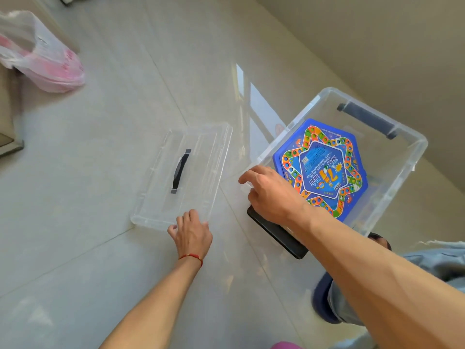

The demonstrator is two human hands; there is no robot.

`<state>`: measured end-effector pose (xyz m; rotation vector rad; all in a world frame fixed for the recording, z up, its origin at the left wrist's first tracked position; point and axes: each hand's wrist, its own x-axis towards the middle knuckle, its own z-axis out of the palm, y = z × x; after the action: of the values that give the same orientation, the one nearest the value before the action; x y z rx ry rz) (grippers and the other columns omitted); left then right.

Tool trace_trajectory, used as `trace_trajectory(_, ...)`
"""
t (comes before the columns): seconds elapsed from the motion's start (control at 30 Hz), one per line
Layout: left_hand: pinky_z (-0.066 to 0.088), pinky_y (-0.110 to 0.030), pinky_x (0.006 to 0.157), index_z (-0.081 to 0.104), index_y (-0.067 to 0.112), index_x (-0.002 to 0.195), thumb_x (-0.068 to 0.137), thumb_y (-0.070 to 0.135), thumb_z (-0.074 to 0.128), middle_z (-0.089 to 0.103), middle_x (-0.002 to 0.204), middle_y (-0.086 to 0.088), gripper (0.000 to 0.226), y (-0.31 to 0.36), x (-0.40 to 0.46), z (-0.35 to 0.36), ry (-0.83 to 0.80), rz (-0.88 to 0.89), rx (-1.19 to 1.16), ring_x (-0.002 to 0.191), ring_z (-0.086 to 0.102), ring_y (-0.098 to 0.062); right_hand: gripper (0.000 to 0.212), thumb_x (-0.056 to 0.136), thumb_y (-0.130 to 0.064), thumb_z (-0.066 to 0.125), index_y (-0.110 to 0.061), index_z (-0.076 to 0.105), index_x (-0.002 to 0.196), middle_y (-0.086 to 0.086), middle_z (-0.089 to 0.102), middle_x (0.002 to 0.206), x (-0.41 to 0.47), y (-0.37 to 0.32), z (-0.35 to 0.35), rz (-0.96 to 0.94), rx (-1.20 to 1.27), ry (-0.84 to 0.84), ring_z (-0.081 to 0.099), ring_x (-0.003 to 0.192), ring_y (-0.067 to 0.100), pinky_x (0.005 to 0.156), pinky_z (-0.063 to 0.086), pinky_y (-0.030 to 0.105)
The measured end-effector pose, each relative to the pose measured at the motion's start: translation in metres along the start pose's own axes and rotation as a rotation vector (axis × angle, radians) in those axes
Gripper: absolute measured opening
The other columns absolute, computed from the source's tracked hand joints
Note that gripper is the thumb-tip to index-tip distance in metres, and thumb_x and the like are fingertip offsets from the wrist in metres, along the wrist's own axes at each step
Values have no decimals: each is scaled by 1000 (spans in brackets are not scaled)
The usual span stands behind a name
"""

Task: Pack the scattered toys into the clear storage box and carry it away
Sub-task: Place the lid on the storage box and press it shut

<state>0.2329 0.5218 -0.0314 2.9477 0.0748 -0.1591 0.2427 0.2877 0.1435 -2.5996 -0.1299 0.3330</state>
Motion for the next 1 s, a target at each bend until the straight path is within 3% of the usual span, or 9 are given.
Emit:
trace_trajectory(0.2, 32, -43, 79, 45, 16, 89, 85, 42, 39, 52, 89, -5, 27, 35, 27, -96, 227, 133, -323, 90, 47, -31, 40, 92, -9, 49, -16, 62, 128, 10, 56, 131, -3, 8, -46, 161, 113, 159, 52, 121, 27, 99, 46, 38)
trace_trajectory(0.4, 36, -40, 75, 49, 17, 92, 90, 33, 51, 49, 88, -1, 17, 114, -22, -150, 308, 511, -252, 84, 43, -25, 42, 89, -13, 51, -10, 63, 128, 13, 64, 126, -22, 39, -128, 421, 189, 268, 60, 114, 30, 87, 46, 30)
trace_trajectory(0.47, 38, -41, 74, 52, 15, 94, 91, 32, 53, 51, 90, -4, 17, 146, -42, -148, 323, 597, -221, 84, 45, -27, 30, 85, -14, 52, -8, 69, 108, 15, 69, 107, -38, 59, -149, 502, 184, 271, 63, 99, 34, 80, 51, 33)
trace_trajectory(0.53, 38, -41, 73, 53, 14, 93, 92, 32, 53, 51, 89, -5, 18, 175, -66, -140, 323, 669, -180, 82, 45, -29, 13, 80, -12, 50, -7, 62, 78, 13, 64, 81, -58, 80, -164, 586, 181, 281, 57, 79, 33, 61, 45, 32)
trace_trajectory(0.63, 35, -38, 73, 55, 14, 97, 95, 36, 49, 48, 89, -3, 23, 208, -95, -119, 277, 761, -134, 80, 42, -27, 15, 80, -8, 49, -11, 49, 65, 9, 50, 67, -83, 105, -170, 695, 260, 302, 44, 66, 29, 50, 32, 29)
trace_trajectory(0.73, 37, -38, 74, 56, 16, 100, 93, 40, 50, 49, 90, -2, 26, 222, -114, -95, 185, 835, -64, 80, 44, -26, 11, 82, -8, 50, -7, 58, 75, 12, 60, 79, -104, 120, -166, 738, 278, 309, 56, 77, 33, 56, 41, 29)
trace_trajectory(0.8, 40, -40, 71, 53, 18, 94, 91, 41, 52, 47, 87, 0, 24, 221, -122, -81, 130, 895, -15, 77, 45, -26, 23, 86, -11, 51, -3, 66, 101, 16, 67, 102, -117, 132, -162, 770, 275, 300, 62, 101, 35, 78, 50, 34)
trace_trajectory(0.87, 42, -39, 68, 50, 18, 89, 90, 44, 54, 46, 83, 0, 26, 220, -122, -75, 106, 940, -6, 75, 44, -25, 34, 89, -13, 51, -2, 64, 118, 16, 67, 118, -129, 144, -159, 809, 269, 299, 60, 112, 36, 92, 50, 38)
trace_trajectory(1.0, 45, -39, 65, 52, 18, 80, 92, 40, 56, 49, 77, 2, 25, 228, -100, -84, 40, 1070, -153, 72, 47, -22, 43, 88, -11, 48, -12, 59, 130, 12, 60, 134, -137, 160, -155, 781, 212, 256, 56, 122, 34, 95, 46, 36)
